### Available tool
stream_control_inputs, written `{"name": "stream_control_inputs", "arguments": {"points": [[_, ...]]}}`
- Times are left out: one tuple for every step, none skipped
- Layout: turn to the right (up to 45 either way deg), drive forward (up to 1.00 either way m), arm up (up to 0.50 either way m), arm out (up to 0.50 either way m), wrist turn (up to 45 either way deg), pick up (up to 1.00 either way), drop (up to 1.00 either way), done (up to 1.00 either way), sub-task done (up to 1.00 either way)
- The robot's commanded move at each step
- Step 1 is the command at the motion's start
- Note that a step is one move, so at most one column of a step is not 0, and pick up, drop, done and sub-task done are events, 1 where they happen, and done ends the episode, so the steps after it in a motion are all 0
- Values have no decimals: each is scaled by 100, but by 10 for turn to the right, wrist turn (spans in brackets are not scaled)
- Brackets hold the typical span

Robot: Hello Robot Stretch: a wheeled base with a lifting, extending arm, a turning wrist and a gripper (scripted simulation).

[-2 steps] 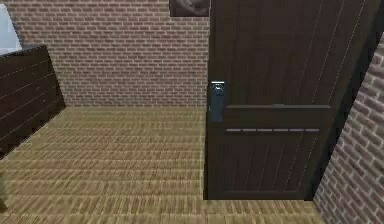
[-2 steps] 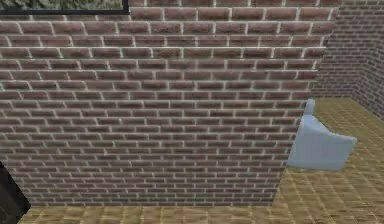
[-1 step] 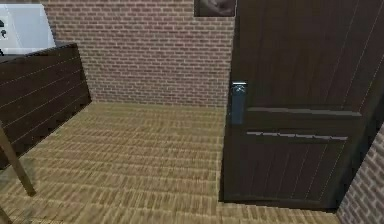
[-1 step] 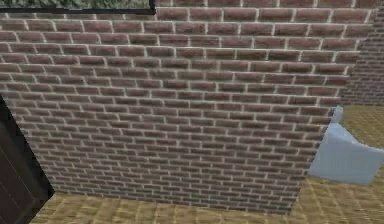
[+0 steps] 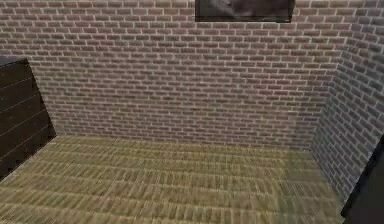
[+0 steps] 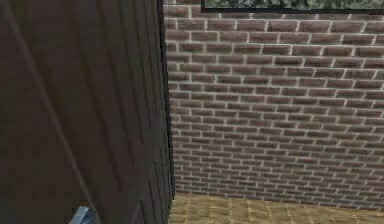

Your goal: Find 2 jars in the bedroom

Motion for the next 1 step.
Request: {"name": "stream_control_inputs", "arguments": {"points": [[-300, 0, 0, 0, 0, 0, 0, 0, 0]]}}
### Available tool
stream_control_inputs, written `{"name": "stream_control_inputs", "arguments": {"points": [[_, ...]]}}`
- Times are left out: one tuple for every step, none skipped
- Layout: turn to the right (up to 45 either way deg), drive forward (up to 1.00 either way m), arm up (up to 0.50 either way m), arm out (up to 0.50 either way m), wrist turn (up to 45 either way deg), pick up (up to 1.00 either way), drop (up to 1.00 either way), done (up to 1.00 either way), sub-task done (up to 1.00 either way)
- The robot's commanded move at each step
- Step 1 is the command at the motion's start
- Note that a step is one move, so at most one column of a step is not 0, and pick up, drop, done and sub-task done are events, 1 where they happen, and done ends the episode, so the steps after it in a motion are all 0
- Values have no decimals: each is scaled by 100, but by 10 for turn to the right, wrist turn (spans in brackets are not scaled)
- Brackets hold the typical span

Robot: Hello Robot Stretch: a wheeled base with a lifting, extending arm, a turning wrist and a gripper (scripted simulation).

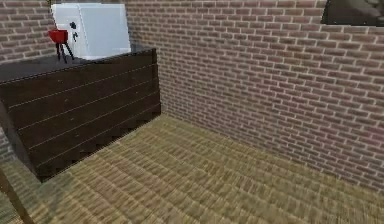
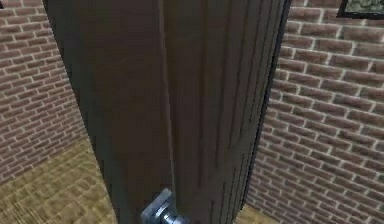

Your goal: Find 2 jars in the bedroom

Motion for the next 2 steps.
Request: {"name": "stream_control_inputs", "arguments": {"points": [[-30, 0, 0, 0, 0, 0, 0, 0, 0], [0, 5, 0, 0, 0, 0, 0, 0, 0]]}}
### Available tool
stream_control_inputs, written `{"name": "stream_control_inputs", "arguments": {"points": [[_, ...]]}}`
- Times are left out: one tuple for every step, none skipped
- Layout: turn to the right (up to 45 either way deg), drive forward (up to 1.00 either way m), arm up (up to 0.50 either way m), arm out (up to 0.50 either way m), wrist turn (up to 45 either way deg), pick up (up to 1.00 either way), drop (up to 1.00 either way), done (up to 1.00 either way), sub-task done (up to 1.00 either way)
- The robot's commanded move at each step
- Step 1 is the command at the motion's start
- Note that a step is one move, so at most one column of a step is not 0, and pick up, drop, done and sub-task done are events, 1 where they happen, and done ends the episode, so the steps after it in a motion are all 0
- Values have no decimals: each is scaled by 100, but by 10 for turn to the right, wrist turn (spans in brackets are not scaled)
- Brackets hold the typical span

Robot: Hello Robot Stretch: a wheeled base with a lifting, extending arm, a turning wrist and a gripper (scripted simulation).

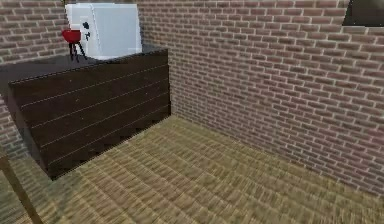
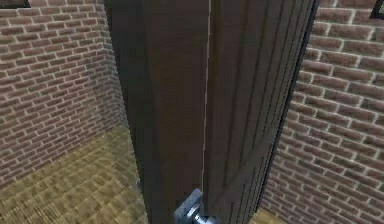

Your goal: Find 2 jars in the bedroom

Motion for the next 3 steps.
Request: {"name": "stream_control_inputs", "arguments": {"points": [[90, 0, 0, 0, 0, 0, 0, 0, 0], [0, 35, 0, 0, 0, 0, 0, 0, 0], [450, 0, 0, 0, 0, 0, 0, 0, 0]]}}
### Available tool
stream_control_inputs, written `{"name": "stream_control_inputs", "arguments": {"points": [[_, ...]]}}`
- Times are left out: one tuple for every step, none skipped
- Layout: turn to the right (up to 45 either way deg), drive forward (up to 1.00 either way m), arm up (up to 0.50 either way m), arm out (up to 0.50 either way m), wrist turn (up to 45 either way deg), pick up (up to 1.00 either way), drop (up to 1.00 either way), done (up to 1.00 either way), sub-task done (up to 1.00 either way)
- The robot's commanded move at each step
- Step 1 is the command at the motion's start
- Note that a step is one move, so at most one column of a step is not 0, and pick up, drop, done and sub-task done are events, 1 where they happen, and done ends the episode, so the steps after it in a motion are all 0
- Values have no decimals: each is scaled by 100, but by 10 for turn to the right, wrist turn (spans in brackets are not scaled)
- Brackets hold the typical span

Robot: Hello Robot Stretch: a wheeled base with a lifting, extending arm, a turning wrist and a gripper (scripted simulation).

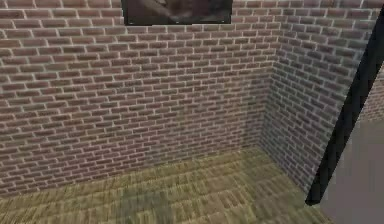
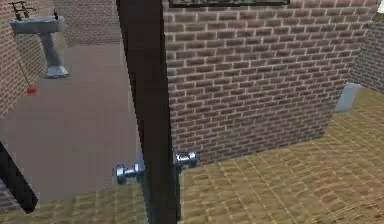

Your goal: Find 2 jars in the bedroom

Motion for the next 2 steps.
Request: {"name": "stream_control_inputs", "arguments": {"points": [[360, 0, 0, 0, 0, 0, 0, 0, 0], [0, 35, 0, 0, 0, 0, 0, 0, 0]]}}
